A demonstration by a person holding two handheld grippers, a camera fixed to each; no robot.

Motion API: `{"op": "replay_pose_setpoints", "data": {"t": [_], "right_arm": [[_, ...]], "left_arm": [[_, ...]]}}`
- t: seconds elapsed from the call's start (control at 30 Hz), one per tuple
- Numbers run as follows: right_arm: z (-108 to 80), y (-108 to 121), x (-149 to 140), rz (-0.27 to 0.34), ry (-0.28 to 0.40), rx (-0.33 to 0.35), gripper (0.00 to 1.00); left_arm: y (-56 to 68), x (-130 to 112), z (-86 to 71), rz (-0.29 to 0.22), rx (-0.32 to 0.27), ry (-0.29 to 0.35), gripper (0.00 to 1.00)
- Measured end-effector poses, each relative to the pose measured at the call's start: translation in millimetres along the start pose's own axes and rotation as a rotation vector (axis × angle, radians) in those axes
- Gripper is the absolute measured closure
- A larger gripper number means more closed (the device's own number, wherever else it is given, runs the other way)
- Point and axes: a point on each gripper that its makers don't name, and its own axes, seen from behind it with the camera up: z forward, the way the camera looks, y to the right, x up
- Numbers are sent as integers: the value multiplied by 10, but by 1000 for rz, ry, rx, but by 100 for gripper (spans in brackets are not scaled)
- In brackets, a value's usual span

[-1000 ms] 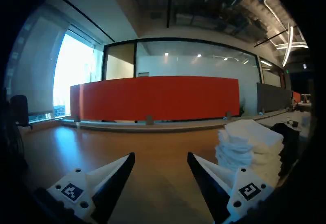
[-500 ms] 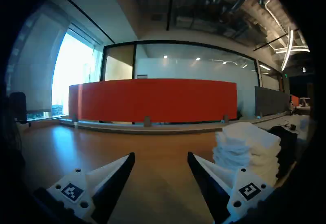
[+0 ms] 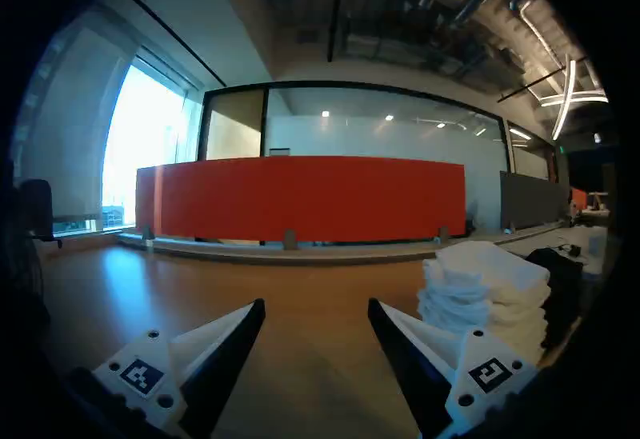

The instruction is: Fold towel

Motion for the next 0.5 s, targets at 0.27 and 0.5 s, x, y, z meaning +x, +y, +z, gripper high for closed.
{"op": "replay_pose_setpoints", "data": {"t": [0.27, 0.5], "right_arm": [[-3, -13, 15, 0, 0, 0, 0], [-12, -20, 28, 1, 1, 2, 0]], "left_arm": [[-4, 1, 7, 0, 0, 0, 4], [-9, 2, 9, 0, 0, 0, 4]]}}
